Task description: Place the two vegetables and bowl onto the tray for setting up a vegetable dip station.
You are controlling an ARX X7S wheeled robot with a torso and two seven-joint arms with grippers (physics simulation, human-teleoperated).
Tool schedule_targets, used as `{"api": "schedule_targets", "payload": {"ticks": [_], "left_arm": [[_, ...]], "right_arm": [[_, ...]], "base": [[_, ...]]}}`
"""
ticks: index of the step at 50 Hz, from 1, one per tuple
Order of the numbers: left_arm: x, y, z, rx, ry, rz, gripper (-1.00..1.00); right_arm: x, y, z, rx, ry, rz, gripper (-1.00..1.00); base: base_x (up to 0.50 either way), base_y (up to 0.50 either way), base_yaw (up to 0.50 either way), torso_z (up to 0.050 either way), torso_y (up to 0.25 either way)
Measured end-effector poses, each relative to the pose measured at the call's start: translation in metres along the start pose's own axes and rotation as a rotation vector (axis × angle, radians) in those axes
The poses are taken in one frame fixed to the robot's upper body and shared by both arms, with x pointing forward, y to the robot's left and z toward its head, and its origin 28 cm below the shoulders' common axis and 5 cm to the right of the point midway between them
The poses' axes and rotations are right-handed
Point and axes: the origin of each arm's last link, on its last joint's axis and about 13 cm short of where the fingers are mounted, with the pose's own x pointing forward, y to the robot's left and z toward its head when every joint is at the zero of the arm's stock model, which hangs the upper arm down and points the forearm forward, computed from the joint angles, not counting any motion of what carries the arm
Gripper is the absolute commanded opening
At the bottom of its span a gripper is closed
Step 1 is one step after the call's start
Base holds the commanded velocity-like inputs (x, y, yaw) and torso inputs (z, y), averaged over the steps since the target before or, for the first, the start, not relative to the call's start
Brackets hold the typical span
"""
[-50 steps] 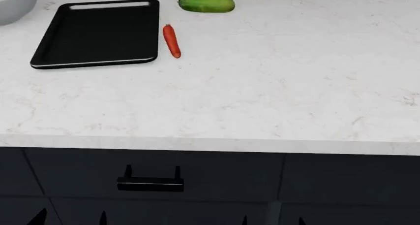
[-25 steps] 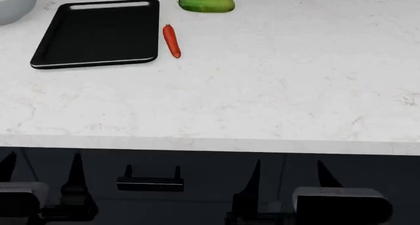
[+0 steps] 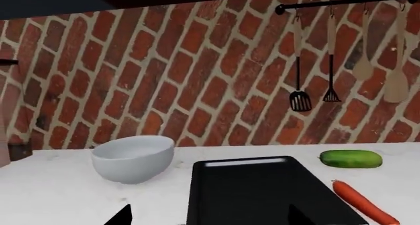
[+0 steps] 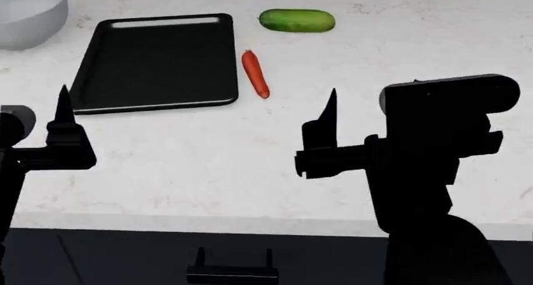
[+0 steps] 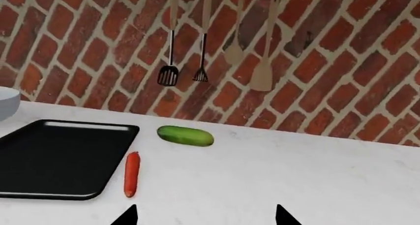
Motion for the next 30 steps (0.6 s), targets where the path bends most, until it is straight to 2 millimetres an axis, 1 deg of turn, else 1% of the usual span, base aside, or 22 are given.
{"api": "schedule_targets", "payload": {"ticks": [10,15,20,26,30], "left_arm": [[0.008,0.003,0.007,0.02,-0.008,0.026,1.0],[0.012,0.005,0.009,0.027,-0.01,0.039,1.0],[0.019,0.006,0.011,0.036,-0.009,0.05,1.0],[0.036,0.007,0.013,0.057,0.003,0.071,1.0],[0.048,0.007,0.016,0.069,0.012,0.083,1.0]], "right_arm": [[0.005,-0.002,0.006,-0.014,0.009,0.024,1.0],[0.012,-0.004,0.009,-0.032,0.019,0.029,1.0],[0.023,-0.007,0.014,-0.046,0.033,0.028,1.0],[0.043,-0.013,0.026,-0.054,0.042,0.028,1.0],[0.055,-0.016,0.03,-0.046,0.051,0.028,1.0]], "base": [[0.39,0.39,0.0,0.0,0.0],[0.4,0.38,0.0,0.0,0.0],[0.45,0.28,0.0,0.0,0.0],[0.46,0.27,0.0,0.0,0.003],[0.46,0.27,0.0,0.0,0.0]]}}
